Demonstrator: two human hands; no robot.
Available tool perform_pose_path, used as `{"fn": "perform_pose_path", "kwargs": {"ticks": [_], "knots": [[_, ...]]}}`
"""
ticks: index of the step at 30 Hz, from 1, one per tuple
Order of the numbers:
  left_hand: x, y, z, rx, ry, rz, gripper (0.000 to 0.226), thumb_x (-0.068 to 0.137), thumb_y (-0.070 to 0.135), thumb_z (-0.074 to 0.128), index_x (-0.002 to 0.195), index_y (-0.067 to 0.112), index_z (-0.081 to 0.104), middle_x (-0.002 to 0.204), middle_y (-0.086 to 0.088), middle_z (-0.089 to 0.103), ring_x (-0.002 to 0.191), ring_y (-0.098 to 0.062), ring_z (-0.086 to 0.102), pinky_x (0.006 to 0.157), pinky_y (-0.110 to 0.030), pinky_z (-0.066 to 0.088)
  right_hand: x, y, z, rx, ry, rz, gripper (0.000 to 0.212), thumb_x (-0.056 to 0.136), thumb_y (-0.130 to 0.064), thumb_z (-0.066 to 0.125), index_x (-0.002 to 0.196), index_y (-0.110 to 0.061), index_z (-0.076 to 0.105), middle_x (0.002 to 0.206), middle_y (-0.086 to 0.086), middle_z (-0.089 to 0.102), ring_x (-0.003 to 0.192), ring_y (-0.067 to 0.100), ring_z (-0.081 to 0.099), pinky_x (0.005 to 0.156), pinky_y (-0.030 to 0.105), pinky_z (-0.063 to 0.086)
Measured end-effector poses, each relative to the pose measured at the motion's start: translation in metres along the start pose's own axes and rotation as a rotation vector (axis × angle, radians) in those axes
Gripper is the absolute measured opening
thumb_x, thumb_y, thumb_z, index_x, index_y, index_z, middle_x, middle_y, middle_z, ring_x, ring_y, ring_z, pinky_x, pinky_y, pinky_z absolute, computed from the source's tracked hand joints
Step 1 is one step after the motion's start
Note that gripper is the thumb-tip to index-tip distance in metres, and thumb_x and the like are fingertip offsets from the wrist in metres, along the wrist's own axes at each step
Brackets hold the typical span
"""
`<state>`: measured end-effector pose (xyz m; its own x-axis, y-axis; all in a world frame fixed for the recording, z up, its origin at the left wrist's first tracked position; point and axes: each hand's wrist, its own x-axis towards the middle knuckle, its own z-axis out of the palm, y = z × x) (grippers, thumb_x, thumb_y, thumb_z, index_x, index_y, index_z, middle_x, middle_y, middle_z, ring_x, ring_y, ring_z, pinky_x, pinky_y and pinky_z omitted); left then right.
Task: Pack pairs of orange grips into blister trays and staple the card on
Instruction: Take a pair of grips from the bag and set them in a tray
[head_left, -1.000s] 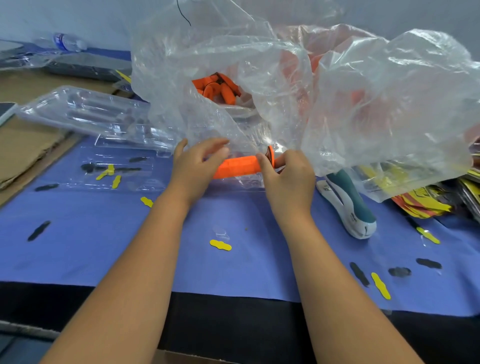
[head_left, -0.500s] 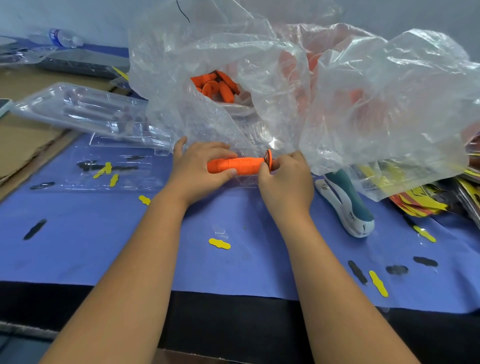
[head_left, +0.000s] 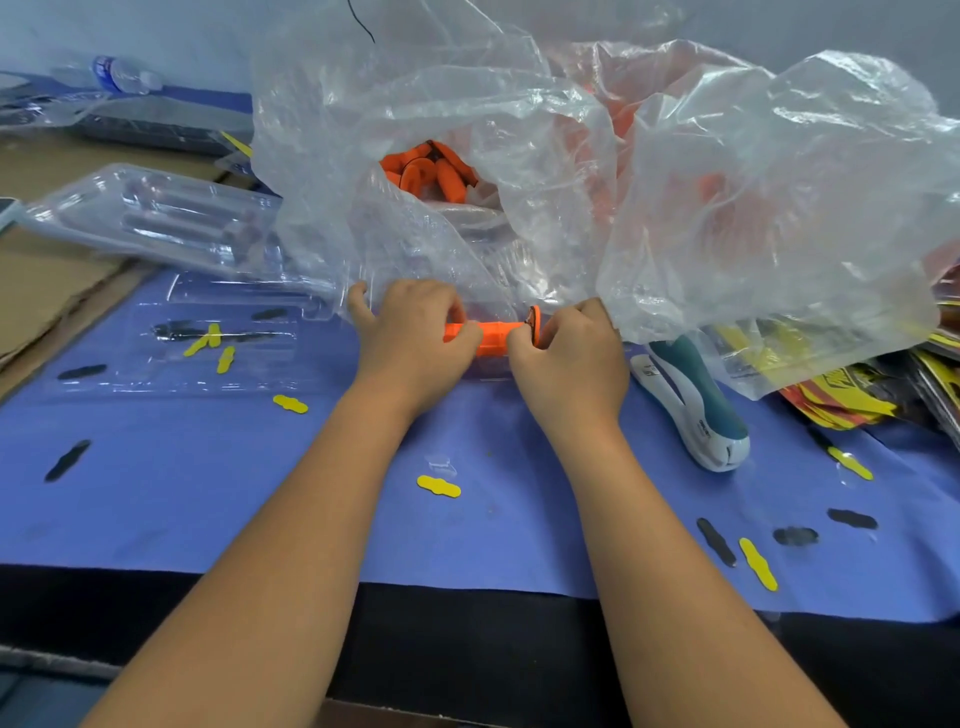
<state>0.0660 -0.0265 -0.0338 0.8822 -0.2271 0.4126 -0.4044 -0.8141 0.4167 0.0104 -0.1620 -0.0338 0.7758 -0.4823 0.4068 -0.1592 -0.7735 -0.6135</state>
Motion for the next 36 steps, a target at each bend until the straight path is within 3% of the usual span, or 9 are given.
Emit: {"fn": "perform_pose_path", "kwargs": {"ticks": [3, 7, 14, 19, 22, 28, 32, 34, 36], "knots": [[-0.004, 0.013, 0.010, 0.097, 0.038, 0.010, 0.019, 0.094, 0.034, 0.042, 0.100, 0.022, 0.054, 0.105, 0.004, 0.060, 0.106, -0.022, 0.052, 0.110, -0.053, 0.011, 0.000, 0.001, 0.001, -0.035, -0.028, -0.053, 0.026, 0.088, -0.030, 0.050, 0.067, -0.014, 0.047, 0.083, -0.003, 0.039, 0.079, 0.029, 0.044, 0.063, 0.032, 0.031], [-0.006, 0.019, 0.018, 0.236, 0.034, 0.064, 0.039, 0.098, 0.030, 0.035, 0.135, 0.023, 0.046, 0.129, 0.000, 0.054, 0.116, -0.024, 0.051, 0.108, -0.050, 0.022, -0.002, 0.000, 0.001, -0.115, -0.012, -0.120, 0.019, 0.090, -0.028, 0.047, 0.076, -0.016, 0.044, 0.088, 0.003, 0.044, 0.078, 0.032, 0.046, 0.063, 0.034, 0.033], [-0.009, 0.023, 0.009, 0.072, 0.001, 0.185, 0.030, 0.095, 0.029, 0.040, 0.109, 0.020, 0.065, 0.110, 0.001, 0.061, 0.103, -0.024, 0.054, 0.087, -0.039, 0.033, -0.006, -0.010, -0.006, -0.073, 0.184, -0.237, 0.013, 0.088, -0.019, 0.055, 0.093, -0.008, 0.053, 0.073, 0.002, 0.049, 0.065, 0.024, 0.043, 0.056, 0.031, 0.026], [-0.008, 0.020, 0.000, -0.047, -0.030, 0.208, 0.042, 0.083, 0.029, 0.035, 0.108, 0.018, 0.067, 0.108, 0.000, 0.064, 0.102, -0.025, 0.053, 0.085, -0.038, 0.039, -0.004, -0.013, -0.015, -0.159, 0.177, -0.310, 0.014, 0.093, -0.018, 0.049, 0.091, -0.006, 0.057, 0.083, 0.009, 0.059, 0.073, 0.027, 0.050, 0.058, 0.033, 0.026], [-0.002, 0.016, -0.002, -0.066, -0.064, 0.225, 0.043, 0.081, 0.029, 0.037, 0.109, 0.020, 0.068, 0.108, 0.001, 0.064, 0.103, -0.024, 0.053, 0.085, -0.035, 0.039, -0.004, -0.017, -0.024, 0.033, 0.130, -0.305, 0.013, 0.092, -0.016, 0.051, 0.100, -0.008, 0.059, 0.080, 0.001, 0.057, 0.074, 0.024, 0.051, 0.060, 0.033, 0.031], [0.011, 0.010, -0.004, -0.064, -0.055, 0.220, 0.041, 0.082, 0.025, 0.040, 0.107, 0.016, 0.072, 0.109, -0.004, 0.067, 0.105, -0.028, 0.057, 0.088, -0.037, 0.039, -0.009, 0.002, -0.062, 0.464, 0.425, -0.108, 0.015, 0.086, -0.009, 0.050, 0.100, -0.015, 0.052, 0.067, -0.011, 0.045, 0.062, 0.011, 0.047, 0.058, 0.027, 0.038], [0.002, 0.042, 0.002, 0.021, 0.122, 0.101, 0.023, 0.082, 0.013, 0.047, 0.094, 0.010, 0.067, 0.097, -0.010, 0.065, 0.092, -0.035, 0.057, 0.081, -0.039, 0.033, 0.011, 0.020, -0.090, 0.741, 0.776, 0.252, 0.027, 0.081, -0.002, 0.053, 0.103, -0.014, 0.044, 0.089, -0.007, 0.042, 0.067, 0.003, 0.042, 0.062, 0.011, 0.036], [-0.007, 0.065, 0.001, -0.195, 0.246, 0.192, 0.015, 0.080, 0.009, 0.049, 0.089, 0.005, 0.060, 0.098, -0.013, 0.061, 0.091, -0.034, 0.054, 0.081, -0.040, 0.034, 0.028, 0.023, -0.099, 0.819, 0.740, 0.410, 0.038, 0.085, -0.002, 0.055, 0.121, -0.007, 0.043, 0.111, 0.001, 0.043, 0.079, 0.003, 0.047, 0.068, 0.009, 0.041], [-0.016, 0.088, 0.001, -0.310, 0.287, 0.451, 0.018, 0.083, 0.013, 0.050, 0.094, 0.004, 0.059, 0.116, -0.015, 0.058, 0.104, -0.032, 0.051, 0.088, -0.040, 0.035, 0.047, 0.023, -0.104, 0.846, 0.516, 0.436, 0.041, 0.093, -0.007, 0.055, 0.132, -0.003, 0.044, 0.126, 0.010, 0.051, 0.099, 0.013, 0.054, 0.083, 0.017, 0.047]]}}
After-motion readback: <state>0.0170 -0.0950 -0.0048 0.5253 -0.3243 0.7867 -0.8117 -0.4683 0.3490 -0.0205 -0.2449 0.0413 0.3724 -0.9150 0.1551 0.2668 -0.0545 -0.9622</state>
